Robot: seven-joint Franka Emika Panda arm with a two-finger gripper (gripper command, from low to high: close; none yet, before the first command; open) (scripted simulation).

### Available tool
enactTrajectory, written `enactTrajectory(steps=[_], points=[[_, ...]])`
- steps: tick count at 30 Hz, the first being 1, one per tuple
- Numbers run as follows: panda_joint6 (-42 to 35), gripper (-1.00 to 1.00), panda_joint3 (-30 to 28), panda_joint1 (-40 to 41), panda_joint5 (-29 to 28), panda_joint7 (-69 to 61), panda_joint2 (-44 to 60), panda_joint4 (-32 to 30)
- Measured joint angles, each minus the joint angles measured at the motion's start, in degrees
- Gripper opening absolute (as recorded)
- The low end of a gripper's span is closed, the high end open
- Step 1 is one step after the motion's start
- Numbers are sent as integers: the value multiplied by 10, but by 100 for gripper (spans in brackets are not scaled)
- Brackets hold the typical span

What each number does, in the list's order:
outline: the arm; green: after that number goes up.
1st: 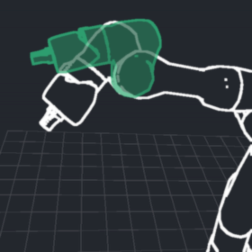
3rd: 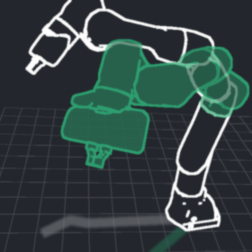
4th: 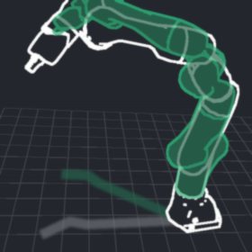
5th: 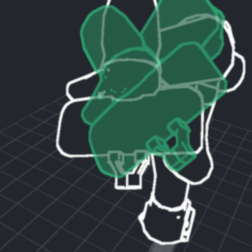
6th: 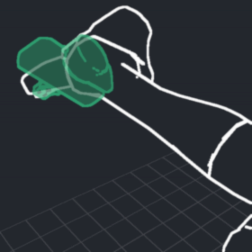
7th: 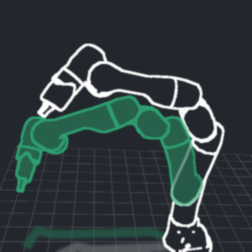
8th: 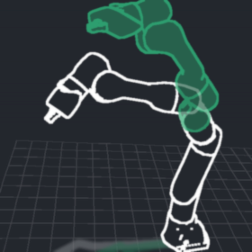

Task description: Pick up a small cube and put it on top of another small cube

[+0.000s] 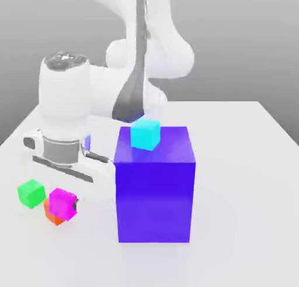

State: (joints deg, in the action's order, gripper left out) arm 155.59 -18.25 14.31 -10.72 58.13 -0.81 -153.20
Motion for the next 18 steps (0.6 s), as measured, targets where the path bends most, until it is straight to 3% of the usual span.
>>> enactTrajectory(steps=[8,18], points=[[-24,-100,-83,140,54,-22,-36,-35],[69,-100,-50,147,202,-126,74,-33]])
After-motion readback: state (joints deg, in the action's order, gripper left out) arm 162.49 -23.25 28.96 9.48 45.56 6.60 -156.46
